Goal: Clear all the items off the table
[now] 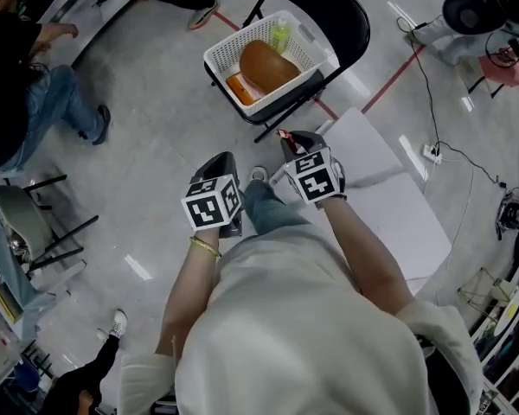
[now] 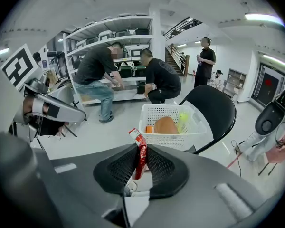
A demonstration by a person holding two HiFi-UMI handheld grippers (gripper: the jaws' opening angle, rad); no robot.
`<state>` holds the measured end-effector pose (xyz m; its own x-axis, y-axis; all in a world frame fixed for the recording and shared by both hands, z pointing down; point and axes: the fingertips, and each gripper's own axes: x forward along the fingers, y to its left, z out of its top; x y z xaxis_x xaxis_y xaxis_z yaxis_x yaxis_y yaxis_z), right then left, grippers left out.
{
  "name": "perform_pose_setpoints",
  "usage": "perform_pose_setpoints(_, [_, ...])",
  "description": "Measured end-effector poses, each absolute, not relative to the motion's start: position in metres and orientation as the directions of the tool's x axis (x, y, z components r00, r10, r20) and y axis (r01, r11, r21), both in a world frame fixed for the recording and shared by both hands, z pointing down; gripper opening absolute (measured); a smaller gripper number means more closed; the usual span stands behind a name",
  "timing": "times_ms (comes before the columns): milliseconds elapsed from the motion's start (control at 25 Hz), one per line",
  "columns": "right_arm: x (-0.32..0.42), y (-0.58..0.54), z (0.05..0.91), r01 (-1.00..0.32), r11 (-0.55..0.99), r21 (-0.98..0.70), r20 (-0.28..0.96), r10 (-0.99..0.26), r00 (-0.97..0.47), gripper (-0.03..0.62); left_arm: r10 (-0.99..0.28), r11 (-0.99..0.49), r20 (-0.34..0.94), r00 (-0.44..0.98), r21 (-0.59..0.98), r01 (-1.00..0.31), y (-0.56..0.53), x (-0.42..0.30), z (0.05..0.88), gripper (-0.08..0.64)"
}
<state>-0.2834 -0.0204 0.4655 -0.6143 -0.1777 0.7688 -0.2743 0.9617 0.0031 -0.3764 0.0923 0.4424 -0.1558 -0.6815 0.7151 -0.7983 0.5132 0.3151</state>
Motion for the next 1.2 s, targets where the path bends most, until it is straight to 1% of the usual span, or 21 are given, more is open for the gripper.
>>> perform_pose_setpoints(520, [-0.356, -0.068, 0.467, -0.282, 0.959, 0.005, 0.773, -0.183, -0.607, 0.058, -0.677, 0.498, 0.724, -0.136, 0.314, -0.808, 0.046, -0.445, 0.445, 0.009])
perform_pose_setpoints(880, [-0.376, -0.088, 0.472, -0.292, 0.956, 0.018, 0.769, -0.199, -0.607, 0.058, -0.685, 0.468, 0.717, -0.125, 0.303, -0.830, 0.016, -0.475, 0.446, 0.009])
perform_pose_setpoints(1200, [-0.387, -0.115, 0.481, -0.339, 0.941, 0.005, 0.785, -0.214, -0.582, 0.058, -0.680, 0.418, 0.729, -0.078, 0.297, -0.858, -0.026, -0.497, 0.451, 0.009])
